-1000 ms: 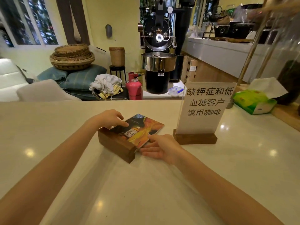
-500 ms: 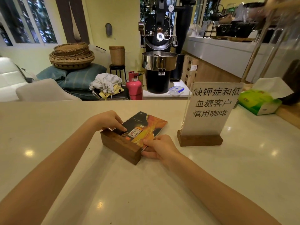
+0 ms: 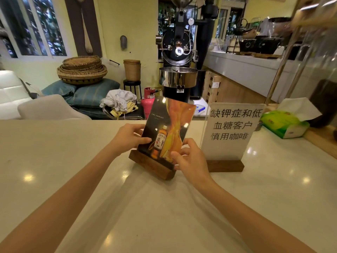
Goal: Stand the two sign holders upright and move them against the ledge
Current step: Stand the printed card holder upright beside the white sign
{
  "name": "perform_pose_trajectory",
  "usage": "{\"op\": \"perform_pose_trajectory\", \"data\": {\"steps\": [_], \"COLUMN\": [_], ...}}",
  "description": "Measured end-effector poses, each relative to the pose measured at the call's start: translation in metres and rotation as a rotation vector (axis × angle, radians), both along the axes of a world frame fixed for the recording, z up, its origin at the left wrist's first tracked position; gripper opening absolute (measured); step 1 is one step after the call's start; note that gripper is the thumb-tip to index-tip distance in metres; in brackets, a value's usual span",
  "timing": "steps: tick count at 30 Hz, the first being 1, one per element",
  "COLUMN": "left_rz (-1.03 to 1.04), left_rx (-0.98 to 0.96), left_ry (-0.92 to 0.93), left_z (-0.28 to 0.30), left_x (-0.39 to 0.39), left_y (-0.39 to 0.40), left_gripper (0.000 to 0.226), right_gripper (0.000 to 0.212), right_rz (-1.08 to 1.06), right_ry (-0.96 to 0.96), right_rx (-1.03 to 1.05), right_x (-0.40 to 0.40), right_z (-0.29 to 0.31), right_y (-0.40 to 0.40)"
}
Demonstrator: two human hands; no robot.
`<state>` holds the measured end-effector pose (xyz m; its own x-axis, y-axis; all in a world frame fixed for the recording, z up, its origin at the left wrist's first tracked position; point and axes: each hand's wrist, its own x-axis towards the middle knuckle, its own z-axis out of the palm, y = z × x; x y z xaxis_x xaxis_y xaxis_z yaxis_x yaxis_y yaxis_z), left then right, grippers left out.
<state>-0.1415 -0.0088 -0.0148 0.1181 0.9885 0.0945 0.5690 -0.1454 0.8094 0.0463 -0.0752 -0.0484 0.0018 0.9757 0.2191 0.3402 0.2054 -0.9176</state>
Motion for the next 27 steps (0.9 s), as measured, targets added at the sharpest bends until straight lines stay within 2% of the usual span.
{"op": "perform_pose_trajectory", "data": {"steps": [5, 12, 23, 27], "left_rz": [0.007, 0.046, 0.073, 0.067], "left_rx": [0.108, 0.146, 0.124, 0.109], "left_ry": [-0.069, -0.140, -0.130, -0.121], "left_z": [-0.009, -0.020, -0.025, -0.026], "left_x": [0.012, 0.023, 0.027, 0.032], "left_y": [-0.012, -0.022, -0.026, -0.030], "left_gripper": [0.051, 0.045, 0.049, 0.058], "right_gripper": [0.022, 0.033, 0.035, 0.036], "right_rz": [0.002, -0.017, 0.000, 0.020], "right_ry": [-0.171, -0.272, -0.290, -0.301], "right_rx": [0.157, 0.241, 0.218, 0.194], "right_x": [0.010, 0.018, 0.021, 0.022], "right_z": [-0.005, -0.010, -0.011, -0.010], "right_y": [-0.009, -0.014, -0.012, -0.013]}}
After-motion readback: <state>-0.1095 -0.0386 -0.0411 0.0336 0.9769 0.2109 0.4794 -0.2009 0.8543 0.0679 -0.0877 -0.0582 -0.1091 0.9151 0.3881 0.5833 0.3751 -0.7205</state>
